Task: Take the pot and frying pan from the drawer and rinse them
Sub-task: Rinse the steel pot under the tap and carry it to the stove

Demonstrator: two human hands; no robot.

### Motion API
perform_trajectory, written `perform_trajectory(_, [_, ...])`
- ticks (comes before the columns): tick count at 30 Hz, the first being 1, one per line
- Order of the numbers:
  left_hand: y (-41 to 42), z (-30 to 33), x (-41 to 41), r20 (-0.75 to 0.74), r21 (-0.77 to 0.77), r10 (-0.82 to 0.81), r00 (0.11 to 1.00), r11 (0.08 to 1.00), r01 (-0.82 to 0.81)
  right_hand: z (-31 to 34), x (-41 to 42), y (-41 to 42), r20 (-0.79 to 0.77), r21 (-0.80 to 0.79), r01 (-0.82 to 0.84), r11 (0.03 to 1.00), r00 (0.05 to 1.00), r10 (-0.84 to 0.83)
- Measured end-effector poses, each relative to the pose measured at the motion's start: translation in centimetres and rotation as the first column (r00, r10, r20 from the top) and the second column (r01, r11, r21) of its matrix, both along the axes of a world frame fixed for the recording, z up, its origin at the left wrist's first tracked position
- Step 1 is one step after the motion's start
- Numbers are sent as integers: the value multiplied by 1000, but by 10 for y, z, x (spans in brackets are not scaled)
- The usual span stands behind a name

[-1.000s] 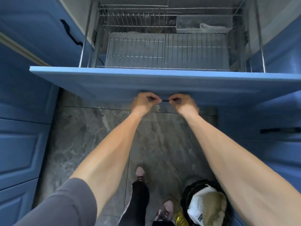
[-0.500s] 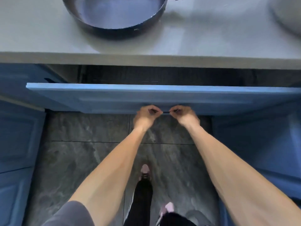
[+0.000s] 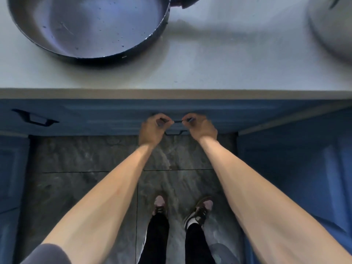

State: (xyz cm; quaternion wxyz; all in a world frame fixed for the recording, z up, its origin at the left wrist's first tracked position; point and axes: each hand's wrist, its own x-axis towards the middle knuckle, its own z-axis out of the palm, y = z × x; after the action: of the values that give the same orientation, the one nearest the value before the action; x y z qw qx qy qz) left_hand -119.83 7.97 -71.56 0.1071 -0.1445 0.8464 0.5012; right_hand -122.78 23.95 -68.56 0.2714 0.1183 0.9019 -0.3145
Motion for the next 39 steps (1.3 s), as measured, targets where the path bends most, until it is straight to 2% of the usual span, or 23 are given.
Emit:
perform_trajectory(4, [2, 11, -1, 80, -104, -41, 996, 993, 50, 3, 6, -9, 35, 9, -53, 999, 998, 53])
perform_trajectory(8, [23, 55, 46, 232, -125, -124, 965, 980, 156, 61, 45, 26, 1, -338, -110, 935, 993, 117])
perform_trajectory(10, [37, 100, 81, 137, -33, -169, 976, 984, 175, 117, 79, 71, 12, -489, -82, 869, 995, 100])
perform_trajectory(12, [56, 161, 100, 65, 31, -230, 971, 973, 228, 171, 104, 129, 47, -535, -61, 843, 994, 102])
perform_trajectory(15, [85, 241, 75, -47, 39, -276, 960, 960, 277, 245, 106, 221, -29, -476, -28, 879, 999, 16])
perform_trajectory(20, [124, 329, -29, -253, -35, -273, 928, 961, 273, 337, 62, 325, -242, -391, 62, 918, 956, -168])
perform_trajectory(23, [137, 356, -81, -257, -58, -295, 920, 955, 290, 366, 26, 350, -309, -392, 105, 914, 920, -239])
perform_trajectory(27, [148, 356, -120, -149, -149, -309, 939, 946, 288, 378, -26, 366, -339, -330, 133, 935, 907, -249])
perform_trajectory(32, [156, 324, -129, -77, -201, -285, 956, 943, 265, 359, -87, 385, -259, -190, 160, 969, 943, -207])
perform_trajectory(35, [161, 311, -131, -37, -141, -259, 965, 958, 251, 349, -120, 393, -262, -109, 187, 976, 942, -210])
perform_trajectory(39, [169, 295, -139, -39, 52, -240, 970, 969, 242, 330, -157, 409, -206, -25, 193, 981, 959, -194])
